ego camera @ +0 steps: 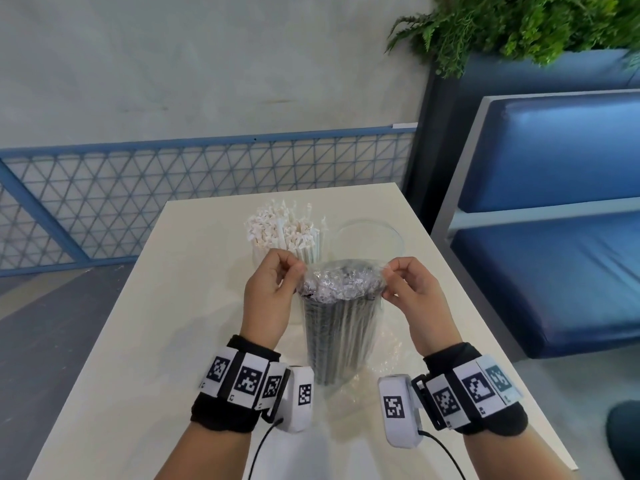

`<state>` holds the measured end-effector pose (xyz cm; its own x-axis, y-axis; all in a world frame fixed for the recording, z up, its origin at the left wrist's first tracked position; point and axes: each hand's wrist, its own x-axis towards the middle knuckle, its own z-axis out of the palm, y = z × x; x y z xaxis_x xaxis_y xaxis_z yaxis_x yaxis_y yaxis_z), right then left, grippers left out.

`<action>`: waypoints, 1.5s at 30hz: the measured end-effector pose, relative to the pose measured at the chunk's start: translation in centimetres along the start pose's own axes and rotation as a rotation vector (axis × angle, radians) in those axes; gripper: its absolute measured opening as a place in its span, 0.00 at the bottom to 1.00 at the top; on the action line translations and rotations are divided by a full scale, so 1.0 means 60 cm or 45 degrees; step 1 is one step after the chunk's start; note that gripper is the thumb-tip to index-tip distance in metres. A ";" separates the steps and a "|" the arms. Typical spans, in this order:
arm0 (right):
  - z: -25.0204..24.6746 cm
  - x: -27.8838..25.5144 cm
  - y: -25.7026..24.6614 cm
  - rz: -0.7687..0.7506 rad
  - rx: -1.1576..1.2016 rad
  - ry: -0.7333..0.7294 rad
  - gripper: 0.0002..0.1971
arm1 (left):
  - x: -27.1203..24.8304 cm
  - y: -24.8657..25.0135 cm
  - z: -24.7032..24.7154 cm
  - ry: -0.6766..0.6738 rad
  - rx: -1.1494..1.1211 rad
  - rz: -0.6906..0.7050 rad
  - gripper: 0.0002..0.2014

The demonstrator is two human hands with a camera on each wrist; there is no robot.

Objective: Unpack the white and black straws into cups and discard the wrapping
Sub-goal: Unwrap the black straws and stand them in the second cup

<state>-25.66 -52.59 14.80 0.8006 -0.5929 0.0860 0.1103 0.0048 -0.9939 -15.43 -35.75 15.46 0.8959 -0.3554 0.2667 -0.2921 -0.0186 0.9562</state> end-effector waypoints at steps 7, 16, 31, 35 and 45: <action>-0.010 -0.006 -0.004 -0.092 -0.221 -0.173 0.09 | 0.002 0.018 -0.013 -0.002 0.103 0.017 0.08; -0.012 -0.021 -0.018 -0.282 -0.420 -0.546 0.21 | 0.014 0.043 -0.022 -0.039 0.142 -0.069 0.10; 0.032 -0.049 0.042 -0.360 -0.719 -0.352 0.37 | -0.001 0.023 0.006 -0.050 -0.416 -0.156 0.14; 0.045 -0.066 0.043 -0.505 -0.934 -0.266 0.36 | -0.001 0.038 -0.005 -0.114 -0.066 -0.068 0.10; 0.058 -0.100 0.002 -0.365 -0.603 -0.630 0.51 | 0.018 0.077 -0.043 -0.294 0.216 0.121 0.16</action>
<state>-28.39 -46.22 14.42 0.9627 -0.0857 0.2565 0.1789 -0.5095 -0.8417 -14.94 -33.81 20.49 0.7677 -0.5657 0.3009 -0.4401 -0.1242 0.8893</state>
